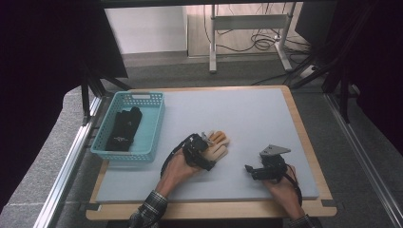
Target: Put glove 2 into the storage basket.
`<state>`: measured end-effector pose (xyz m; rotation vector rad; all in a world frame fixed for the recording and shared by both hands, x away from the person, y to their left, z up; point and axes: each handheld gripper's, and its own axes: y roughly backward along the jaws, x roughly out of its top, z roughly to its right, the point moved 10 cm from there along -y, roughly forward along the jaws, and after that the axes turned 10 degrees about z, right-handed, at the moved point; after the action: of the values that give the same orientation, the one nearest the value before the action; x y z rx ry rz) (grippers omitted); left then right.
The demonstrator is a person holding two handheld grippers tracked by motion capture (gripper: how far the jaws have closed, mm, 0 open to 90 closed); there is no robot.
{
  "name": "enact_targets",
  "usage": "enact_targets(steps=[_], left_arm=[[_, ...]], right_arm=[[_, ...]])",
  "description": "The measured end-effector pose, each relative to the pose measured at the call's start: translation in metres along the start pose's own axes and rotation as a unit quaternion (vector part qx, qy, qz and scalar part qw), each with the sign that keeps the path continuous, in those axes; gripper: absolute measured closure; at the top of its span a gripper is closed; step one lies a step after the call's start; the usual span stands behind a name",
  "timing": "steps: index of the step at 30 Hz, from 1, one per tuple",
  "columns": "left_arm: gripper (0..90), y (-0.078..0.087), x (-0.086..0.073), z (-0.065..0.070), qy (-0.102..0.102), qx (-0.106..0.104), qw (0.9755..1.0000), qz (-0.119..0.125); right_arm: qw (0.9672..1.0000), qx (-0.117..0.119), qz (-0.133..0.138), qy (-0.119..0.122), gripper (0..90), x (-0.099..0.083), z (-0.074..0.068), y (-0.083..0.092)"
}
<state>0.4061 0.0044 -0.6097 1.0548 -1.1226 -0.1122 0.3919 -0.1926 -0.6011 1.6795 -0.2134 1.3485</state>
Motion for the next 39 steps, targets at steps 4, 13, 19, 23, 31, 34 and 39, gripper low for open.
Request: enact_targets(steps=[4,13,19,23,31,34,39], left_arm=[[21.5,0.004,0.0,-0.005,0.01,0.004,0.9999,0.004],[46.1,0.009,0.001,-0.017,0.031,-0.005,0.9994,0.014],[49.5,0.012,0.002,-0.019,0.046,-0.01,0.9988,0.017],[49.9,0.016,0.005,-0.022,0.046,-0.001,0.9987,0.021],[49.8,0.03,0.014,-0.03,0.058,0.013,0.9976,0.036],[49.7,0.035,0.016,-0.033,0.06,0.018,0.9973,0.039],[49.7,0.047,0.021,-0.039,0.062,0.027,0.9966,0.046]], right_arm=[[1.0,0.0,0.0,0.0,17.5,0.0,0.0,0.0],[1.0,0.0,0.0,0.0,17.6,0.0,0.0,0.0],[1.0,0.0,0.0,0.0,17.5,0.0,0.0,0.0],[1.0,0.0,0.0,0.0,17.5,0.0,0.0,0.0],[1.0,0.0,0.0,0.0,17.6,0.0,0.0,0.0],[1.0,0.0,0.0,0.0,17.5,0.0,0.0,0.0],[1.0,0.0,0.0,0.0,17.5,0.0,0.0,0.0]])
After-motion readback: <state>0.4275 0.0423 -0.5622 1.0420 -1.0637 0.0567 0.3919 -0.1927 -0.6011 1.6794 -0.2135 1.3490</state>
